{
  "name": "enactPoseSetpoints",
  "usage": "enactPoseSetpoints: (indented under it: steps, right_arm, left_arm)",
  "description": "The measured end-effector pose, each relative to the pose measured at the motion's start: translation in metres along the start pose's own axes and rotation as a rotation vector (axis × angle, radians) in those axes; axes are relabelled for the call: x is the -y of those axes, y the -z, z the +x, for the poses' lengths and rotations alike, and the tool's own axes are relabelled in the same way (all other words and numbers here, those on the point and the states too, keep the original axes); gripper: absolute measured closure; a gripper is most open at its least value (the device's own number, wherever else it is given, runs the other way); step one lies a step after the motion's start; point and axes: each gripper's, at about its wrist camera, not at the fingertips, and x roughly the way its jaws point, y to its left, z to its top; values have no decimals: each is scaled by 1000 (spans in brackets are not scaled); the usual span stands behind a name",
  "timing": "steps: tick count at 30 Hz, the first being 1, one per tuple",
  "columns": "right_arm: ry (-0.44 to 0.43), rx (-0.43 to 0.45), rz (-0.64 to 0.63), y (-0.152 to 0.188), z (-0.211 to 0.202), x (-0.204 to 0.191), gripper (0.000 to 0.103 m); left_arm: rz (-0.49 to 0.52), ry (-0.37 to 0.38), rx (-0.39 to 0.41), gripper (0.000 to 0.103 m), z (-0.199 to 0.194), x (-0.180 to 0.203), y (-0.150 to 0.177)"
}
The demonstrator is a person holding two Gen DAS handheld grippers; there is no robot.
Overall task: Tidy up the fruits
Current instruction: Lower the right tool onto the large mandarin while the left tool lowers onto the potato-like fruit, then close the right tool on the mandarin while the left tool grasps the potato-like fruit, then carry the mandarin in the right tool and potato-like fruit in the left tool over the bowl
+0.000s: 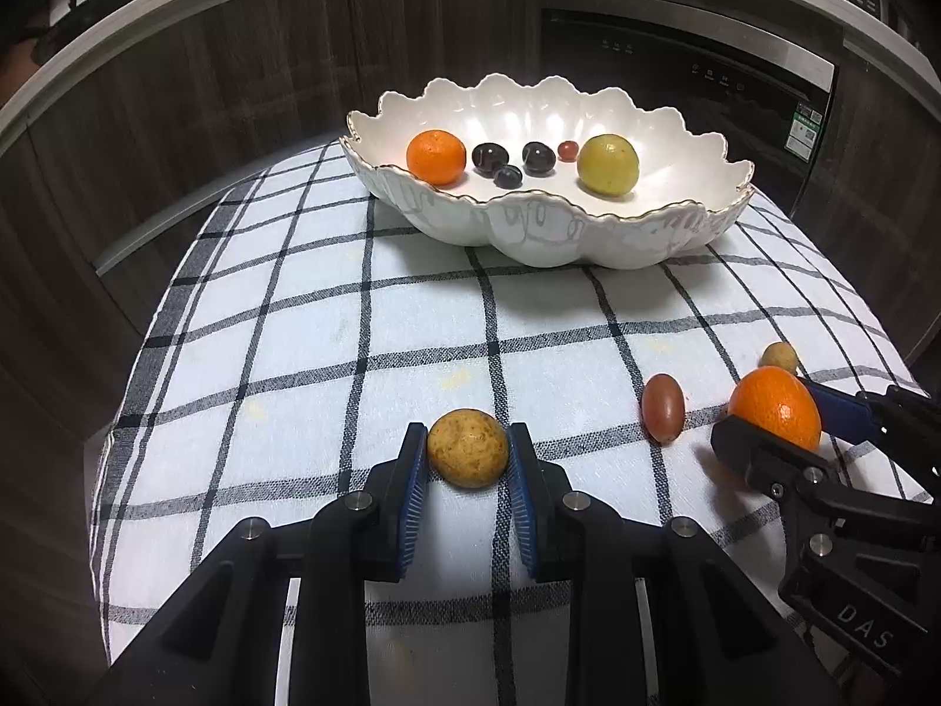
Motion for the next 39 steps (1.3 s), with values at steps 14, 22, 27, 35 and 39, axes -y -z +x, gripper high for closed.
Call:
enactPoseSetpoints:
  steps: [14, 22, 27, 35, 39]
  right_arm:
    - [4, 43, -5, -7, -17, -2, 56]
    - [3, 83, -1, -12, -33, 0, 56]
    - [3, 102, 1, -15, -41, 0, 56]
    - [12, 125, 6, -21, -50, 2, 56]
    - [17, 138, 12, -24, -55, 5, 56]
  left_arm:
    - [-6, -17, 37, 76, -25, 0, -5]
    - [-7, -28, 65, 76, -43, 2, -9]
    - [-8, -33, 79, 76, -52, 3, -11]
    - [-12, -39, 91, 76, -61, 6, -15]
    - [-8, -39, 100, 76, -65, 8, -18]
